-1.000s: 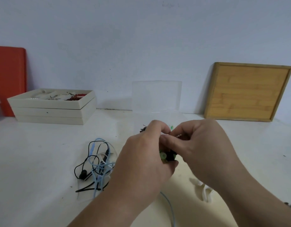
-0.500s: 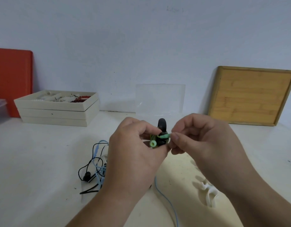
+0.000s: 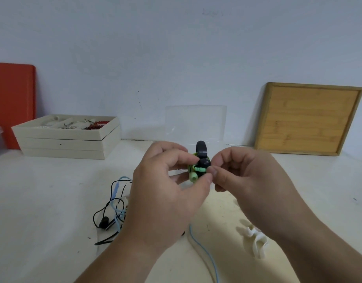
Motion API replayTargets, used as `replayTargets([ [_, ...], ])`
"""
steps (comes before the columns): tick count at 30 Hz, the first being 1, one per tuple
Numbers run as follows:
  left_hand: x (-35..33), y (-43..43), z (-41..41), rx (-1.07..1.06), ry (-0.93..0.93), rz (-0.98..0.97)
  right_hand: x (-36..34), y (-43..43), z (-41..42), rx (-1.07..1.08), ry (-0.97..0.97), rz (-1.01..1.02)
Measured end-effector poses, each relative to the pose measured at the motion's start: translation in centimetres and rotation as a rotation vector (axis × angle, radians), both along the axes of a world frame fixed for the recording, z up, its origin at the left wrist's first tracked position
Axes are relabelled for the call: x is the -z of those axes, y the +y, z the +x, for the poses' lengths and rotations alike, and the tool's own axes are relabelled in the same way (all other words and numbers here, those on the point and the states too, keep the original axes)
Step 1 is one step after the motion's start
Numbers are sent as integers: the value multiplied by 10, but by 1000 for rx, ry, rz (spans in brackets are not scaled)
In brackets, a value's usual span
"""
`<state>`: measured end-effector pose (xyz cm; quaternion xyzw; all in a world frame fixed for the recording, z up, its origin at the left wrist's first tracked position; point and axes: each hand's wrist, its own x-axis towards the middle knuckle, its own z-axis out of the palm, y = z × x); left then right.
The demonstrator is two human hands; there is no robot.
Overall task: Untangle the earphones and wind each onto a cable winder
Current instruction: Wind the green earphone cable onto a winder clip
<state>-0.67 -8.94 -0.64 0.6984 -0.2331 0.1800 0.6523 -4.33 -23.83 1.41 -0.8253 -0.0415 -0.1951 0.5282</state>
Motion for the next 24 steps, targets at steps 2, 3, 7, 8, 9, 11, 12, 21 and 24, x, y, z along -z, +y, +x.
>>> replayTargets([
  [2, -1, 2, 0, 70, 37, -47, 0, -3, 1, -6, 2, -12],
  [3, -2, 3, 1, 88, 54, -55, 0, -5, 2, -8, 2, -26],
  [7, -4, 5, 4, 141, 149, -88, 2, -6, 3, -39, 34, 62],
  [8, -3, 6, 5, 148, 172, -107, 2, -5, 3, -50, 53, 92],
  [9, -2, 6, 5, 152, 192, -122, 2, -5, 3, -59, 66, 113],
  [11, -3, 7, 6, 155, 211, -135, 1, -6, 3, -74, 67, 138],
  [12, -3, 8, 7, 162, 221, -146, 1, -7, 3, -77, 56, 133],
  [21, -5, 10, 10, 238, 349, -189, 2, -10, 5, -96, 17, 180],
  [24, -4, 10, 10, 269, 381, -226, 2, -11, 5, -108, 19, 192],
])
